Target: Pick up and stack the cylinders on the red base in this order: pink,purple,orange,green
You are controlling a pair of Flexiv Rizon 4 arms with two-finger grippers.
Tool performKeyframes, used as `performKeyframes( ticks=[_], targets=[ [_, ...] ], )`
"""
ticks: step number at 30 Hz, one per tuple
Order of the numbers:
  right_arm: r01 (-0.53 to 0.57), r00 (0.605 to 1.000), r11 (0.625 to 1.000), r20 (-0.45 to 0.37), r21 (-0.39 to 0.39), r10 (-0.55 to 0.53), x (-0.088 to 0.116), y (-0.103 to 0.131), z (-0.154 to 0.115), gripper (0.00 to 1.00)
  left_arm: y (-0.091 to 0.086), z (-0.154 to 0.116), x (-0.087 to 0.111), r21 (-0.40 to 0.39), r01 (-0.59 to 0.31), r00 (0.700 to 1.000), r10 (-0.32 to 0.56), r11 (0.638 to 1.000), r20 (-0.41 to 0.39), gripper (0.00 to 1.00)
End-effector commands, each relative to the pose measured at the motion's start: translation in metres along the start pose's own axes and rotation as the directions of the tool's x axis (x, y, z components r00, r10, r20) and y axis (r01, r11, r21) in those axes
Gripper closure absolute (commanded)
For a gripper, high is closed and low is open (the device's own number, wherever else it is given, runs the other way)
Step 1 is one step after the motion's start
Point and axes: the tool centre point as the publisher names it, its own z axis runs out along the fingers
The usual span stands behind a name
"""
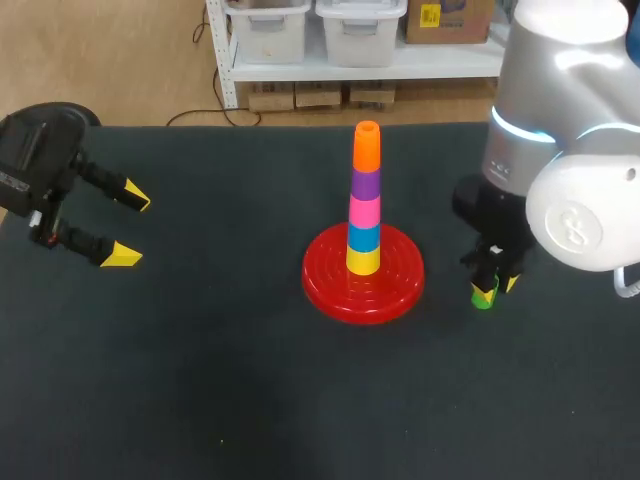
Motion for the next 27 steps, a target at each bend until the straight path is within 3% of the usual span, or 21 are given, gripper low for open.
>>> performKeyframes(
  ticks=[1, 12, 19, 27],
  targets=[
    [0.014, 1.0, 0.999, 0.016, 0.038, -0.015, 0.004, 0.013, -0.019, 1.0, 0.0, 0.0, 0.001, 0.0, -0.002, 1.0, 0.002, 1.0, 0.002, 0.0],
    [0.102, 0.989, 0.981, 0.085, 0.164, -0.117, -0.014, 0.047, -0.118, 1.0, 0.0, 0.0, 0.001, 0.0, -0.002, 1.0, 0.002, 1.0, 0.002, 0.0],
    [0.091, 0.989, 0.96, 0.086, 0.263, -0.117, -0.016, 0.064, -0.188, 1.0, 0.0, 0.0, 0.001, 0.0, -0.002, 1.0, 0.002, 1.0, 0.002, 0.0],
    [0.114, 0.981, 0.94, 0.114, 0.32, -0.158, -0.031, 0.084, -0.246, 1.0, 0.0, 0.0, 0.001, 0.0, -0.002, 1.0, 0.002, 1.0, 0.002, 0.0]
  ],
)
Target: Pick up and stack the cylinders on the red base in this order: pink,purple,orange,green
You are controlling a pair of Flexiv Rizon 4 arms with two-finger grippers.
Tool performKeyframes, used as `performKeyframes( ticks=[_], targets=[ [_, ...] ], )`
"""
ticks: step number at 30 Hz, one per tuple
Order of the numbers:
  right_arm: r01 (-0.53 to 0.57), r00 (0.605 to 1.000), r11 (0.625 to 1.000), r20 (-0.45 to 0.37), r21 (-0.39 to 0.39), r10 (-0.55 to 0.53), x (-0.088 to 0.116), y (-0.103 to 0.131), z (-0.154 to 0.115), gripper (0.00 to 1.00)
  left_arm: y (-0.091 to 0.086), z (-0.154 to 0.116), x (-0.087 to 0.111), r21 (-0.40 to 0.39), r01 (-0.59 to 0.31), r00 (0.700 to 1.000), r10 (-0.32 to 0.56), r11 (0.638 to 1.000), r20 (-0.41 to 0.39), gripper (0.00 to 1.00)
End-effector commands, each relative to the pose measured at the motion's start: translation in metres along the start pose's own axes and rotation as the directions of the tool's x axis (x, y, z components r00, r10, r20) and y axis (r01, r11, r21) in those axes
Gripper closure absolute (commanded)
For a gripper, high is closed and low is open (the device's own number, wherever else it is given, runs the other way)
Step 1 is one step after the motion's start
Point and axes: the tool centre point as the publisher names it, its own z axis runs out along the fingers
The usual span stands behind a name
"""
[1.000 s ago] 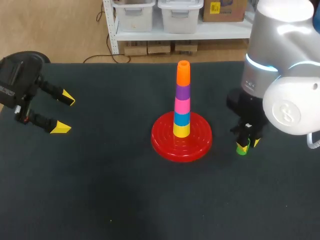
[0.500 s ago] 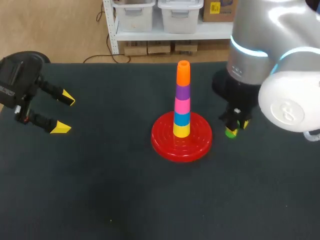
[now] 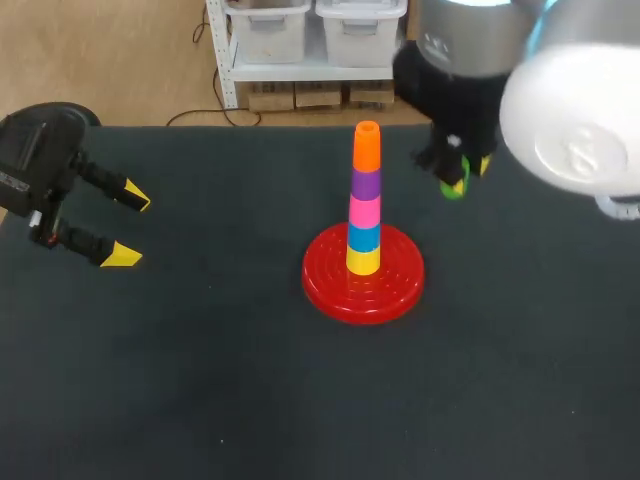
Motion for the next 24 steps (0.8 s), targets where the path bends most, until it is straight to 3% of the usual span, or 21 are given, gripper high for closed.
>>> performKeyframes(
  ticks=[1, 11, 24],
  targets=[
    [0.011, 1.0, 1.0, -0.003, 0.012, -0.011, -0.012, 0.002, -0.041, 1.0, 0.0, 0.0, 0.001, 0.0, -0.002, 1.0, 0.002, 1.0, 0.002, 0.0],
    [0.079, 0.996, 0.993, 0.055, -0.091, -0.074, -0.05, -0.008, -0.053, 1.0, 0.0, 0.0, 0.001, 0.0, -0.002, 1.0, 0.002, 1.0, 0.002, 0.0],
    [0.179, 0.983, 0.971, -0.014, -0.158, -0.184, -0.101, 0.002, -0.059, 1.0, 0.0, 0.0, 0.001, 0.0, -0.002, 1.0, 0.002, 1.0, 0.002, 0.0]
  ],
)
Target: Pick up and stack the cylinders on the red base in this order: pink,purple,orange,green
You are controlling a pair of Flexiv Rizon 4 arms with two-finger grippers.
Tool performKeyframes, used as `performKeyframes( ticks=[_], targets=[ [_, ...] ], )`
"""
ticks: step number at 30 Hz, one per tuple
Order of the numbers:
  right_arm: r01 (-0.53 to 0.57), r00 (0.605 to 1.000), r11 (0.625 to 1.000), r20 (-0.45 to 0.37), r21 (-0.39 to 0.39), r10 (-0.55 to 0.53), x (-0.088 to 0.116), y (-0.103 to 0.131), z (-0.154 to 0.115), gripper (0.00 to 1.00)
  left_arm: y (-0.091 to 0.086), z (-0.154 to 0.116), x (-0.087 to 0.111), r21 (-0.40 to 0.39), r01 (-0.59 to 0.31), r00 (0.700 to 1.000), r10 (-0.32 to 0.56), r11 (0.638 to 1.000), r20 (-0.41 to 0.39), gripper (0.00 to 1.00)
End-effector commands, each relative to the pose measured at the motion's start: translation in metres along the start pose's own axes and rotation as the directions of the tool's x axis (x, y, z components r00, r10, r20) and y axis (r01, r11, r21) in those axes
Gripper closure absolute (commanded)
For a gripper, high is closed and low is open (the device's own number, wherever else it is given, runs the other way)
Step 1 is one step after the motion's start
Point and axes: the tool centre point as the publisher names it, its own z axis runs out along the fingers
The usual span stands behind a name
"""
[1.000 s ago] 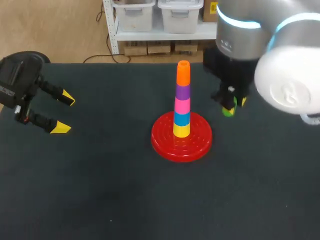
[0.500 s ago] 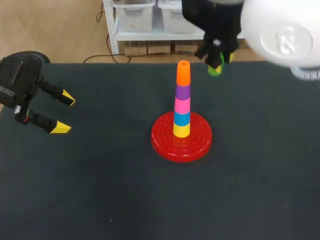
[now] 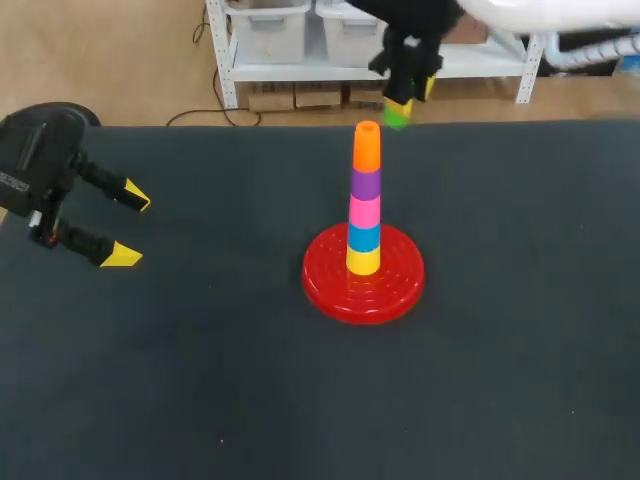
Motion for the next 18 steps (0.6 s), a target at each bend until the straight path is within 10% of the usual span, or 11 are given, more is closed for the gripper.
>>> performKeyframes(
  ticks=[1, 18],
  targets=[
    [0.018, 0.996, 0.999, -0.084, -0.034, -0.02, -0.026, -0.002, -0.006, 1.0, 0.0, 0.0, 0.001, 0.0, -0.002, 1.0, 0.002, 1.0, 0.002, 0.0],
    [0.028, 0.978, 0.994, -0.201, -0.107, -0.049, -0.032, 0.009, 0.009, 1.0, 0.0, 0.0, 0.001, 0.0, -0.002, 1.0, 0.002, 1.0, 0.002, 0.0]
  ],
)
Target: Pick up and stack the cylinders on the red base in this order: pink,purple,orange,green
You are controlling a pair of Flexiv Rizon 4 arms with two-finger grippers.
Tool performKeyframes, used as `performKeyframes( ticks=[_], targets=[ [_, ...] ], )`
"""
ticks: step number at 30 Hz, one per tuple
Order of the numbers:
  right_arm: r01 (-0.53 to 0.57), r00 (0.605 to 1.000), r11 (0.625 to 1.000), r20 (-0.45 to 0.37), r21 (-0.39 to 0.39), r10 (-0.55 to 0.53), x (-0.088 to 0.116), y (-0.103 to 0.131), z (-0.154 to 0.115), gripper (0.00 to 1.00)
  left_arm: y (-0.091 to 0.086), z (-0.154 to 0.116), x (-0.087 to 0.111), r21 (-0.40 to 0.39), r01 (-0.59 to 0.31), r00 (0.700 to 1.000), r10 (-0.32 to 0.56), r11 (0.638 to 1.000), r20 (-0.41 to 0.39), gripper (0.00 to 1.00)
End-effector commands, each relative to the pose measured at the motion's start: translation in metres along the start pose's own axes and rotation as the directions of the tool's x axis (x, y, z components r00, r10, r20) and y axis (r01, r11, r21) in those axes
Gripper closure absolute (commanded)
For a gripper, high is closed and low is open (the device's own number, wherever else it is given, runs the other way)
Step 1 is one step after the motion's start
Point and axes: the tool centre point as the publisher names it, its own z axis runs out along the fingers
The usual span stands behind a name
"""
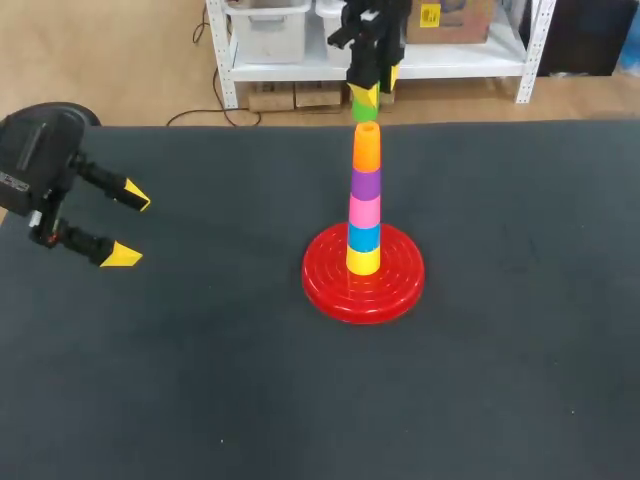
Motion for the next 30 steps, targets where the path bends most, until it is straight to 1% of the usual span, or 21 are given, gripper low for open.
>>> performKeyframes(
  ticks=[1, 5, 12, 21, 27, 30],
  targets=[
    [0.0, 0.998, 1.0, -0.068, 0.001, 0.0, -0.003, 0.001, 0.002, 1.0, 0.0, 0.0, 0.001, 0.0, -0.002, 1.0, 0.002, 1.0, 0.002, 0.0],
    [-0.013, 0.998, 1.0, -0.061, 0.011, 0.014, 0.005, 0.0, -0.001, 1.0, 0.0, 0.0, 0.001, 0.0, -0.002, 1.0, 0.002, 1.0, 0.002, 0.0],
    [-0.015, 0.999, 1.0, -0.05, 0.015, 0.015, 0.011, 0.002, 0.001, 1.0, 0.0, 0.0, 0.001, 0.0, -0.002, 1.0, 0.002, 1.0, 0.002, 0.0],
    [0.004, 0.999, 1.0, -0.046, 0.022, -0.003, 0.014, 0.007, 0.012, 1.0, 0.0, 0.0, 0.001, 0.0, -0.002, 1.0, 0.002, 1.0, 0.002, 0.0],
    [0.018, 1.0, 1.0, -0.022, 0.015, -0.018, 0.014, 0.006, 0.016, 1.0, 0.0, 0.0, 0.001, 0.0, -0.002, 1.0, 0.002, 1.0, 0.002, 0.0],
    [0.018, 1.0, 1.0, -0.023, 0.011, -0.018, 0.013, 0.003, 0.02, 1.0, 0.0, 0.0, 0.001, 0.0, -0.002, 1.0, 0.002, 1.0, 0.002, 0.0]
  ],
)
